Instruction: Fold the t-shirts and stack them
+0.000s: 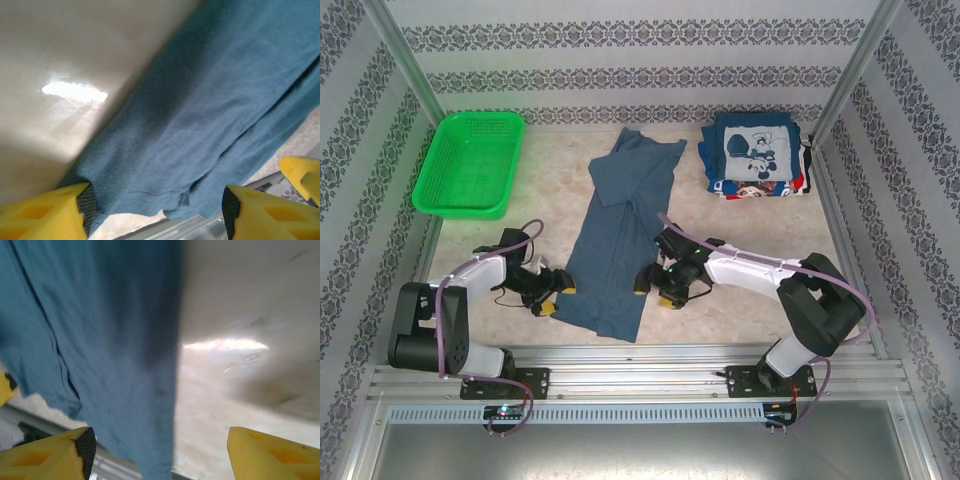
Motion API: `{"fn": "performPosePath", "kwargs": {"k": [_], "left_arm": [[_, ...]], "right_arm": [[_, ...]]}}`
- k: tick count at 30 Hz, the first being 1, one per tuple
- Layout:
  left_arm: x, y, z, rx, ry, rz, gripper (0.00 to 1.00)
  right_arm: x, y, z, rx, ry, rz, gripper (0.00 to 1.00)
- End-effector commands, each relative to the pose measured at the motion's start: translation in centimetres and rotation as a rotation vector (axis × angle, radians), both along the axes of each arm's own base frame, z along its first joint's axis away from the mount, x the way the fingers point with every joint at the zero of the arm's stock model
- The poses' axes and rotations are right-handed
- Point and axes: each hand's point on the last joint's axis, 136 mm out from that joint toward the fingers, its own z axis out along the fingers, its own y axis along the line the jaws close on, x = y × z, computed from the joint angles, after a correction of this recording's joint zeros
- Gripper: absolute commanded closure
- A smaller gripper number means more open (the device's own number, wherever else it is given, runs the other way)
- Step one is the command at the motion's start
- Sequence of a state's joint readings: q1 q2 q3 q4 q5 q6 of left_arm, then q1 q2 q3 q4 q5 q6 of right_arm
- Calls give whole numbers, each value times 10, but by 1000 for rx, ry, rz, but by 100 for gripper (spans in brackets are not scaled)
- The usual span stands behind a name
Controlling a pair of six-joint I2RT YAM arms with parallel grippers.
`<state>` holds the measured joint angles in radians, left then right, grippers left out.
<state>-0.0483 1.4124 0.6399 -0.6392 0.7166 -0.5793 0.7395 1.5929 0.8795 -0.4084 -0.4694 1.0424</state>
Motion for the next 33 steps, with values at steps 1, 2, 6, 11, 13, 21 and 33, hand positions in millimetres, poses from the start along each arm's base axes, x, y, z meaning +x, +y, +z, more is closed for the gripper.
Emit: {"fn": "performPosePath", "kwargs": {"k": [1,2,6,11,13,21,33], "left_arm": [[-8,5,-3,74,12,-18,31],[-11,5,-3,78,21,-23,31],[-13,12,11,149,-5,-12,31],[-18,30,16,260,-21,18,29],[-15,29,13,260,-29,27,28],[-9,2,-9,147,-29,-19,28],[-26,-29,-20,59,39,-108,41]], "right_arm": [[-22,22,6,80,41,103,29],[-26,24,4,92,50,109,29],[-36,29,2,106,60,141,30],[-39,41,-9,114,78,172,31],[-43,46,-13,109,94,192,31],[-52,44,-27,53,123,210,34],[-33,55,-19,59,83,209,56]]}}
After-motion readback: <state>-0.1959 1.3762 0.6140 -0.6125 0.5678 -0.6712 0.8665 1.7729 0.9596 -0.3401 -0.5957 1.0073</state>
